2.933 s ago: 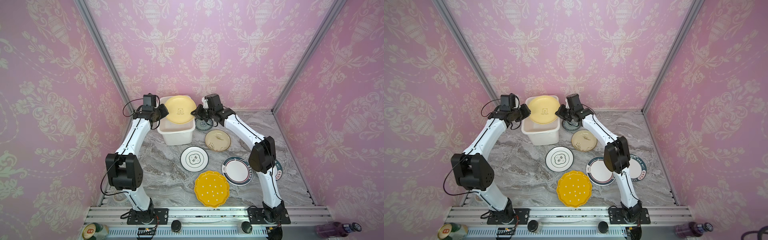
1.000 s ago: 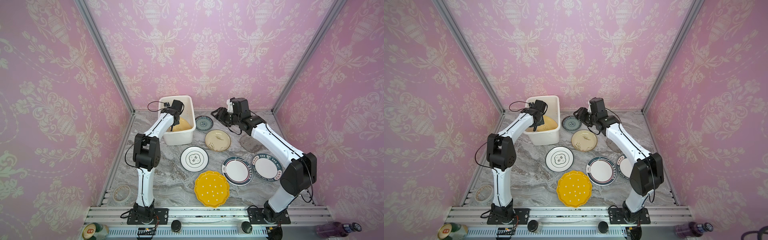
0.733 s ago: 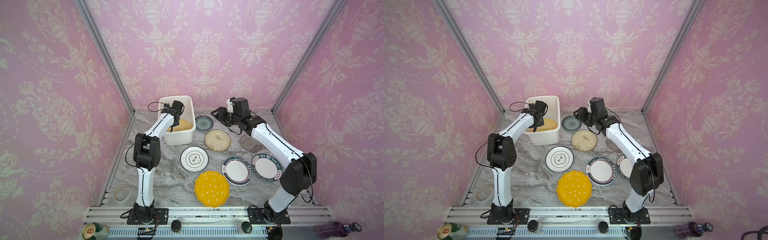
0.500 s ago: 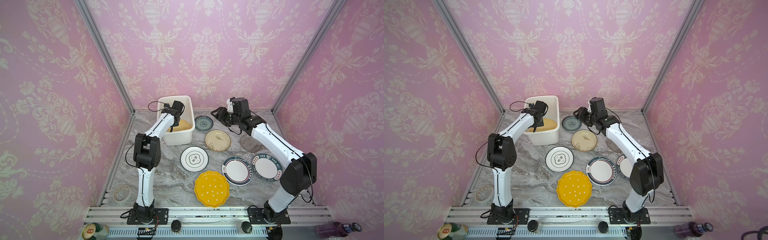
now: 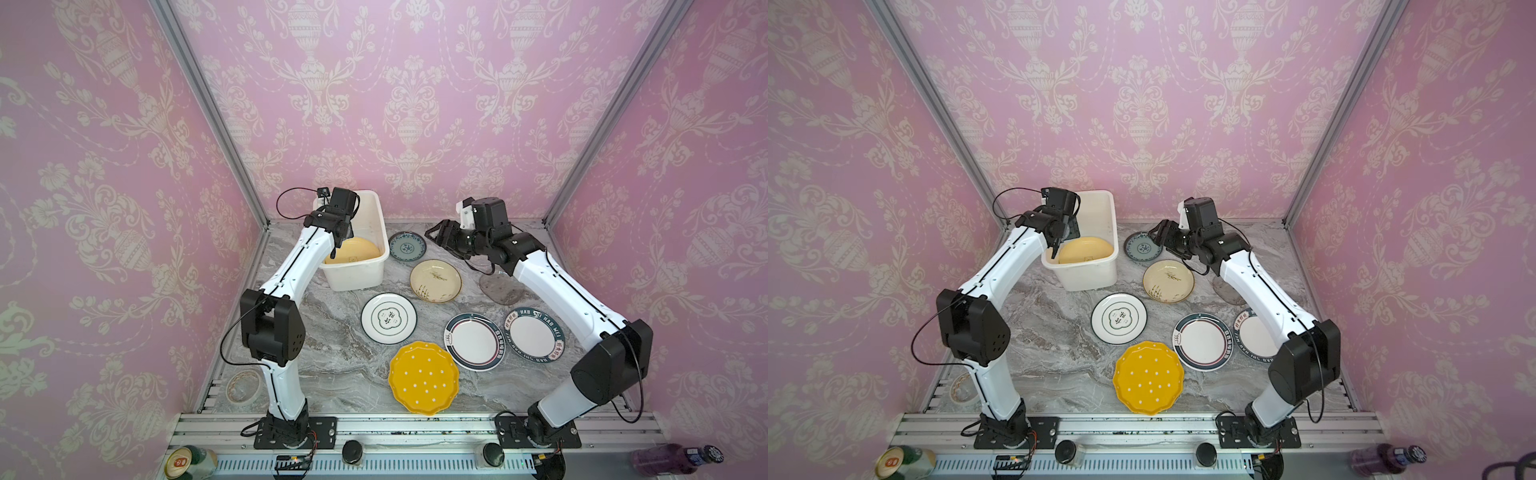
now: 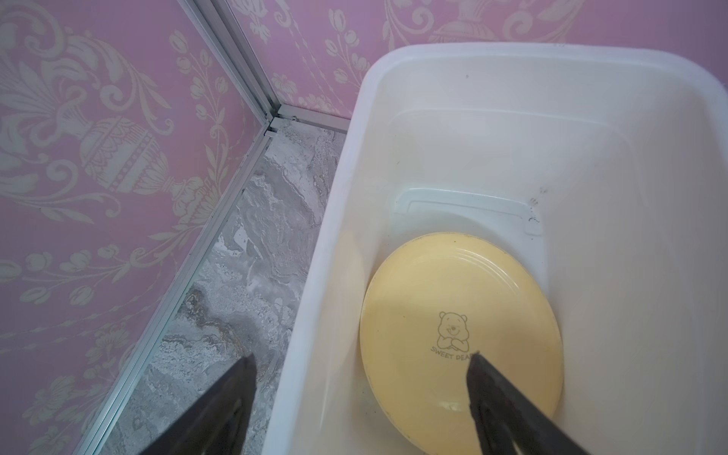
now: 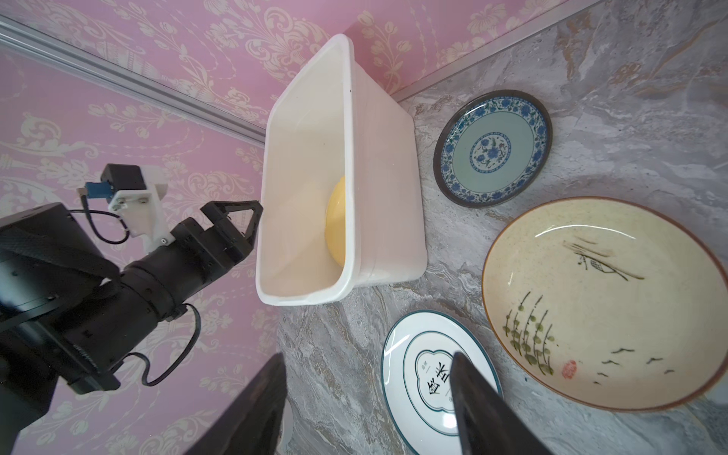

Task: Place the plates into the plastic bin on the countertop
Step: Place the plate in the plastic bin.

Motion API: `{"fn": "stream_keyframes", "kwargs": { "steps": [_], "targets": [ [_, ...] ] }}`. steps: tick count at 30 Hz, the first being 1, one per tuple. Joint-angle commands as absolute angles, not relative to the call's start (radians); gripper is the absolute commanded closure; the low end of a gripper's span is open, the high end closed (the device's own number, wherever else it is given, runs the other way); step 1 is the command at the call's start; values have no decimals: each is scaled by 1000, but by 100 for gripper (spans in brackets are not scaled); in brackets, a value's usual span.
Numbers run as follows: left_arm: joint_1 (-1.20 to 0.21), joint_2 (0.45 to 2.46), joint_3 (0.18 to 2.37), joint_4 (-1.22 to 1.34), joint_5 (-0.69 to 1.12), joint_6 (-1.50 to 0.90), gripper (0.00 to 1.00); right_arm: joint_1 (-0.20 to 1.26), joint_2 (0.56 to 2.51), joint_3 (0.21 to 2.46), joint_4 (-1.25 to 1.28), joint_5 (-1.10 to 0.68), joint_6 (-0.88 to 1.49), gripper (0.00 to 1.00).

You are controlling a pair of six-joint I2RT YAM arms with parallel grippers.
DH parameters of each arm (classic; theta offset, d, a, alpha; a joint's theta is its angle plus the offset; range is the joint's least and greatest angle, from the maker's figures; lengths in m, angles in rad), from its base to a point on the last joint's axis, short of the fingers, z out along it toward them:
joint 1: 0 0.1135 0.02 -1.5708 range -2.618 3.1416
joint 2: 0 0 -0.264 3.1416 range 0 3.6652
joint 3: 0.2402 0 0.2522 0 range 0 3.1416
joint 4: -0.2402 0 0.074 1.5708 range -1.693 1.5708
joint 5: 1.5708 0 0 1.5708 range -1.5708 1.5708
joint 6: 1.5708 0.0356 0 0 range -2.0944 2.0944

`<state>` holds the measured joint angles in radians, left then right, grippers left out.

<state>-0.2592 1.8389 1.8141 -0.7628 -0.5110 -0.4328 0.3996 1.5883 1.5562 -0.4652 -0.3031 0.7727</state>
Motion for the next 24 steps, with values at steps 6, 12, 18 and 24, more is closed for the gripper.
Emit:
{"fn": "stream_keyframes", "kwargs": {
  "steps": [6, 12, 18, 24],
  "targets": [
    [-261, 1611, 1673, -845, -263, -433, 8, 460, 1532, 1598, -744, -320, 637, 33],
    [-261, 1371, 1419, -884, 75, -506, 6, 541, 1491, 1569, -926, -281, 615, 31],
    [-266, 1214, 1246, -1024, 349, -516, 5, 649, 1373, 1365, -1003, -222, 696, 31],
    [-285, 1177, 1124, -1131, 478, -414, 5, 749, 1260, 1137, -1029, -162, 792, 30]
  ]
}}
